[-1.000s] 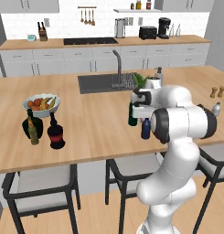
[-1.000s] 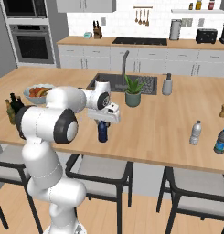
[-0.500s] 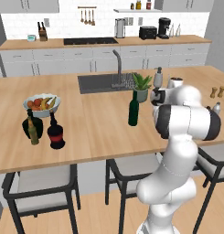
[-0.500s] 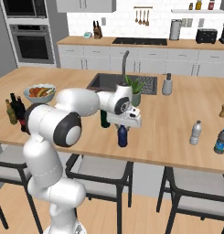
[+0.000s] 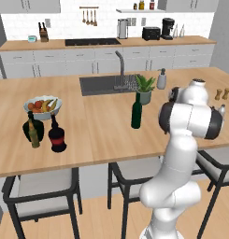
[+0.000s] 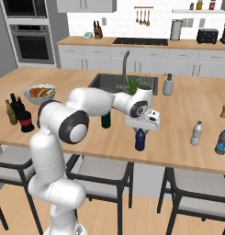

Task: Move the plastic bottles in the middle to the plastics group, and the glass bottles in the middle to the glass group.

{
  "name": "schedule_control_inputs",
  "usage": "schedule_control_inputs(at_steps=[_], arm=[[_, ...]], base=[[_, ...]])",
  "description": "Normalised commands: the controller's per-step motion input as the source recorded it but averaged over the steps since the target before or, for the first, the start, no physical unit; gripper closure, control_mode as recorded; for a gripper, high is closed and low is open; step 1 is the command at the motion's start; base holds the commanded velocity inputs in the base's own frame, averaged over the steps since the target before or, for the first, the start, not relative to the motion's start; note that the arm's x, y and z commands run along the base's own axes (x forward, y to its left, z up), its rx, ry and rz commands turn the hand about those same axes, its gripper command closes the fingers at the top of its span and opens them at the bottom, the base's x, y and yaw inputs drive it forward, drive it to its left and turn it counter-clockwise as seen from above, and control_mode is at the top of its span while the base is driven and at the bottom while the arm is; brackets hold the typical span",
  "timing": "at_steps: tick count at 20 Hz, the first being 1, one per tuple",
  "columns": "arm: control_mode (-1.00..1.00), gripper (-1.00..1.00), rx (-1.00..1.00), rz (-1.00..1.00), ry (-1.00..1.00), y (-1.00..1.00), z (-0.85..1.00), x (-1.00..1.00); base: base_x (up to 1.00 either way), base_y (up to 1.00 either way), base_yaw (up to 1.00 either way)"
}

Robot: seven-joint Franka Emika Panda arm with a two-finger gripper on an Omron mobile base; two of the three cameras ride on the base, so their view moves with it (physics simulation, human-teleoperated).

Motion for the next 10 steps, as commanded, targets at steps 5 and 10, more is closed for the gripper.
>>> schedule_control_inputs(at_steps=[5,10], arm=[[-1.0,1.0,0.02,0.0,0.0,-0.64,0.0,0.03],[-1.0,1.0,0.0,0.0,0.0,-0.51,-0.04,0.0]], base=[[0.0,0.0,0.0],[0.0,0.0,0.0]])
